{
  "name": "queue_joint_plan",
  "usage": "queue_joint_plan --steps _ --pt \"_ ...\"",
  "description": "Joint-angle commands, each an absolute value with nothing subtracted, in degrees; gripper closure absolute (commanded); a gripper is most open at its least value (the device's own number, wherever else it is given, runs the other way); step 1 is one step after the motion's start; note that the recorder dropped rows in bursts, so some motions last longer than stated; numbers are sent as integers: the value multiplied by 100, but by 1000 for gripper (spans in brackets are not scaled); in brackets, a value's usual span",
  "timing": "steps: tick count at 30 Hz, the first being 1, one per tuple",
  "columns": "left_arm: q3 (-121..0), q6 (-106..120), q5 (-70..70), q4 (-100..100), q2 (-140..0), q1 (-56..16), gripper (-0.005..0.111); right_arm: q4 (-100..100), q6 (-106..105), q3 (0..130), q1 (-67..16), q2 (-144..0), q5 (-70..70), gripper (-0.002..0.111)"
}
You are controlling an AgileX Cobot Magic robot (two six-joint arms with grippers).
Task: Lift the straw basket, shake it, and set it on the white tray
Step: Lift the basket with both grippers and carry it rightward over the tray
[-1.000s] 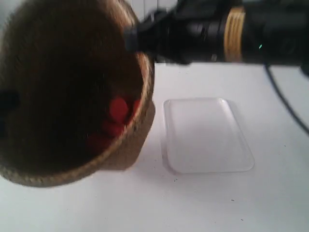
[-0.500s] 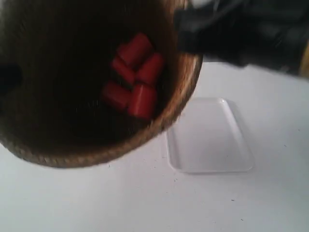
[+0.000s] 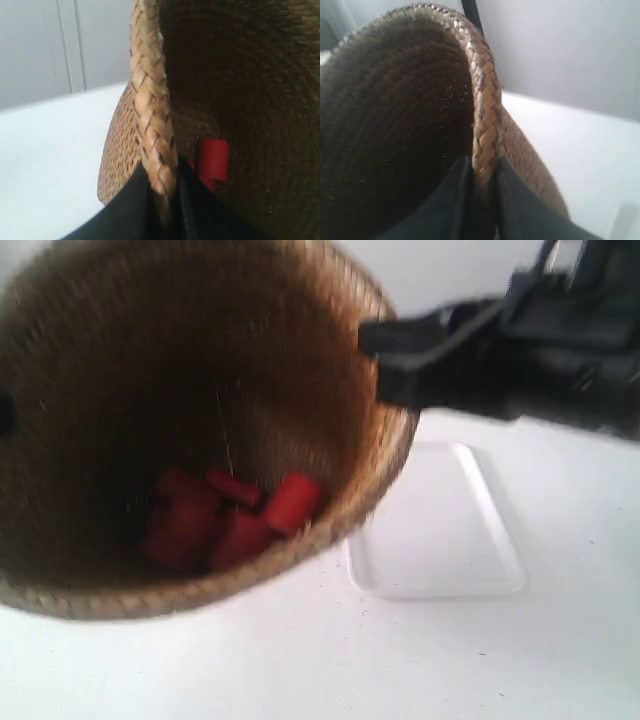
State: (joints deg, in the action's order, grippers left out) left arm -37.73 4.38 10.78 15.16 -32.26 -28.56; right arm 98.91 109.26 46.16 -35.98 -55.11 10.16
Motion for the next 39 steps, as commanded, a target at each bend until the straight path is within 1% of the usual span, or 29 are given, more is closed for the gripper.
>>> queue_joint_plan --steps 1,2,4,5,7,9,13,15,17,19,21,23,25,28,30,31,33,35,38,39 --pt "-3987 761 996 1506 -2760 -2881 107 9995 10811 4735 -3592 -4631 1114 108" --pt "-3495 730 795 1681 -2819 -2881 107 9959 10811 4232 -3592 -4868 877 108" --pt "-2729 730 0 1948 -3000 -2881 107 9836 10795 3697 -3592 -5351 322 108" --pt "-2508 720 -431 2004 -3083 -2881 107 9836 10795 3594 -3592 -5534 76 108" --pt "-2458 623 -766 1955 -3164 -2881 107 9859 10795 3638 -3592 -5752 -51 108" --pt "-2941 623 -542 1772 -3133 -2881 107 9995 10784 4052 -3592 -5668 312 108" --pt "-4606 645 1060 1451 -3043 -2881 107 9995 10805 5001 -3592 -4957 1240 108" --pt "-4879 678 1444 1463 -3043 -2881 107 9995 10841 5057 -3592 -4693 1277 108" --pt "-4645 678 1610 1496 -3043 -2881 107 9995 11020 4684 -3592 -4722 1210 108" --pt "-3944 555 1455 1599 -3075 -2881 107 9995 11125 4062 -3592 -5061 885 108" --pt "-3226 484 838 1771 -3096 -2881 107 9934 11125 3645 -3592 -5490 463 108" --pt "-2898 471 201 1795 -3096 -2881 107 9934 11125 3630 -3592 -5689 278 108" --pt "-3232 495 32 1759 -3058 -2881 107 9995 11125 3984 -3592 -5576 527 108" --pt "-4597 758 1183 1551 -3001 -2881 107 9995 11137 4795 -3592 -5087 1334 108" --pt "-5229 868 1923 1551 -3001 -2881 107 9995 11137 5022 -3592 -4772 1428 108" --pt "-5327 895 2137 1551 -3001 -2881 107 9995 11137 5006 -3592 -4657 1375 108" --pt "-5112 851 2247 1612 -3001 -2881 107 9995 11244 4613 -3592 -4627 1271 108" --pt "-4378 698 1984 1731 -3025 -2881 107 9995 11322 4074 -3592 -4890 1091 108" --pt "-3241 599 443 1904 -3134 -2881 107 9980 11307 3656 -3592 -5306 811 108" --pt "-3118 599 130 1919 -3174 -2881 107 9980 11307 3733 -3592 -5320 810 108"
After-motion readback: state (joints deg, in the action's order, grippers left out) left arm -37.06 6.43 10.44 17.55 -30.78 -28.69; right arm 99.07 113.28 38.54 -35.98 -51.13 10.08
